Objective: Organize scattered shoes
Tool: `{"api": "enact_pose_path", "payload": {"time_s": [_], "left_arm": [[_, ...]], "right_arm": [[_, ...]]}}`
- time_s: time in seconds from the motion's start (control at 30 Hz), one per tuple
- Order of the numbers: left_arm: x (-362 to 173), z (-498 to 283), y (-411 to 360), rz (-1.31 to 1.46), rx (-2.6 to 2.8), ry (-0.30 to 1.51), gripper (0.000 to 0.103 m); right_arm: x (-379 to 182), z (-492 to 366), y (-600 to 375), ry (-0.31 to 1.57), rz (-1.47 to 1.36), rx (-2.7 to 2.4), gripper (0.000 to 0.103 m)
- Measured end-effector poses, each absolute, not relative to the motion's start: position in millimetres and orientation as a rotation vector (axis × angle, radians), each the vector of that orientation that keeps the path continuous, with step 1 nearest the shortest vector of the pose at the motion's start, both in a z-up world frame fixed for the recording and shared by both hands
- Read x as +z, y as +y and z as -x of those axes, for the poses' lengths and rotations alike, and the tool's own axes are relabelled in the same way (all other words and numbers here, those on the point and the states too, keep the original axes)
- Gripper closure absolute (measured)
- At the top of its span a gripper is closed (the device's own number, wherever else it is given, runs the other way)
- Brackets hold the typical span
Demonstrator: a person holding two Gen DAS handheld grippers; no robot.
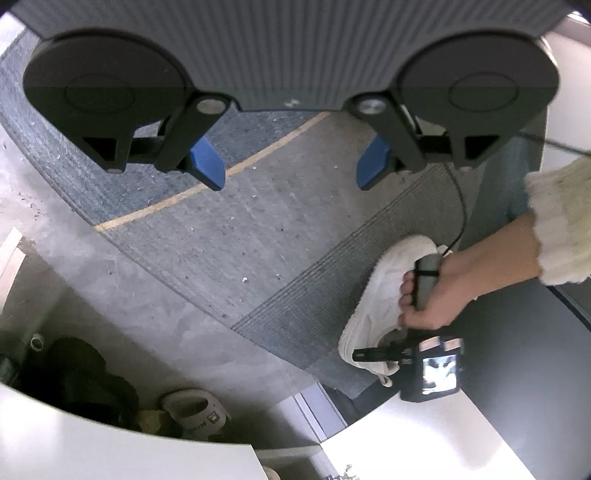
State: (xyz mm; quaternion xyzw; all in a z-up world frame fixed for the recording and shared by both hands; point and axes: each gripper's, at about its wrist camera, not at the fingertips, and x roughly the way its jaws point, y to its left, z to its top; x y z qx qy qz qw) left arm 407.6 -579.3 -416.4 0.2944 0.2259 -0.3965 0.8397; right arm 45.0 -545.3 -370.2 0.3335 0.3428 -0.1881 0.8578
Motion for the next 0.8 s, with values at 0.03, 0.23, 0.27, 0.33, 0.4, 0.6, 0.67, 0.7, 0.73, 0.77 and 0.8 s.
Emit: {"api": "enact_pose_path", "payload": {"time_s": [0.03, 0.23, 0.27, 0.33, 0.4, 0.6, 0.67, 0.7, 0.73, 0.77, 0.8], "left_arm": [[-406, -396, -574, -0.624, -0.876, 0.470, 0.085], [-374, -321, -554, -0.653, -1.102, 0.473, 0.085], [-373, -304, -550, -0.667, -1.142, 0.480, 0.085], [-375, -271, -542, -0.710, -1.213, 0.477, 0.085], [-383, -248, -539, -0.746, -1.253, 0.472, 0.085], [-421, -180, -540, -0.848, -1.318, 0.493, 0.085], [-425, -170, -540, -0.827, -1.304, 0.540, 0.085], [-426, -168, -540, -0.824, -1.301, 0.554, 0.084], [-428, -161, -542, -0.823, -1.296, 0.577, 0.084], [-430, -156, -543, -0.830, -1.292, 0.589, 0.082], [-431, -152, -542, -0.835, -1.289, 0.593, 0.080]], "right_arm": [[-367, -45, -542, 0.711, -0.697, -0.405, 0.023], [-353, -35, -518, 0.673, -0.687, -0.451, 0.023], [-350, -31, -515, 0.671, -0.682, -0.460, 0.023], [-346, -18, -508, 0.674, -0.650, -0.485, 0.023], [-344, -1, -503, 0.683, -0.618, -0.531, 0.023], [-353, 49, -502, 0.682, -0.685, -0.655, 0.023], [-355, 61, -505, 0.654, -0.755, -0.676, 0.023], [-356, 64, -506, 0.641, -0.772, -0.685, 0.023], [-357, 66, -507, 0.630, -0.788, -0.694, 0.023], [-359, 70, -509, 0.616, -0.808, -0.707, 0.023], [-360, 72, -510, 0.606, -0.820, -0.717, 0.023]]}}
